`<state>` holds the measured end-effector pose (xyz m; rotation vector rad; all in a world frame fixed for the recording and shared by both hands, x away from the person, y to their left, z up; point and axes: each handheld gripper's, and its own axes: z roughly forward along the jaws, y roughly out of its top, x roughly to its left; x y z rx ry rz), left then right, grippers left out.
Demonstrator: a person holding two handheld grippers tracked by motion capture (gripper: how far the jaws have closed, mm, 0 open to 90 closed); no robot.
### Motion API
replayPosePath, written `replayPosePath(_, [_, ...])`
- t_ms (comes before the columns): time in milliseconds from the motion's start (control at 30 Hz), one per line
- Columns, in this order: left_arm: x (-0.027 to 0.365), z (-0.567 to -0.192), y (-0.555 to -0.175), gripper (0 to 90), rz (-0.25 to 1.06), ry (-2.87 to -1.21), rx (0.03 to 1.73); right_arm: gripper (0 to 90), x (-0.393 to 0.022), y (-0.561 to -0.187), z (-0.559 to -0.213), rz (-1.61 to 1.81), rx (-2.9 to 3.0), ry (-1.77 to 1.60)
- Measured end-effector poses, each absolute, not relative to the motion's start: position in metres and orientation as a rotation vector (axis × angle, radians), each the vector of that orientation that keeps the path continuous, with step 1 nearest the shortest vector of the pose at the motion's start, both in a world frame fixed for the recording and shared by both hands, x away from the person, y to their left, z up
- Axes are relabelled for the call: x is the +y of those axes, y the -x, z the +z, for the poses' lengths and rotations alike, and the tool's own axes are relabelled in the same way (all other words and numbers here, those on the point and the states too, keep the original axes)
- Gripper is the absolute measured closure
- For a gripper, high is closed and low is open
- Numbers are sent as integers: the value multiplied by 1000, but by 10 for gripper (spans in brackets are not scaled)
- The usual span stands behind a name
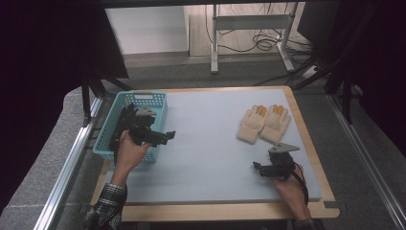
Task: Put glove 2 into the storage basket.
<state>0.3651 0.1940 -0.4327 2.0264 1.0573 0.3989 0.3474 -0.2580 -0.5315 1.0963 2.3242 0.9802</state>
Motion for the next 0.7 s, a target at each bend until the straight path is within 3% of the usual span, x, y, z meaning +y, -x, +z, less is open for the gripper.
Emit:
replayPosePath(333, [153, -449, -346, 3, 382, -2087, 958, 183, -258, -347, -531, 980, 2323, -1095])
replayPosePath(700, [125, -493, -322, 4, 347, -2118, 933, 183, -258, -348, -532, 981, 2323, -1094])
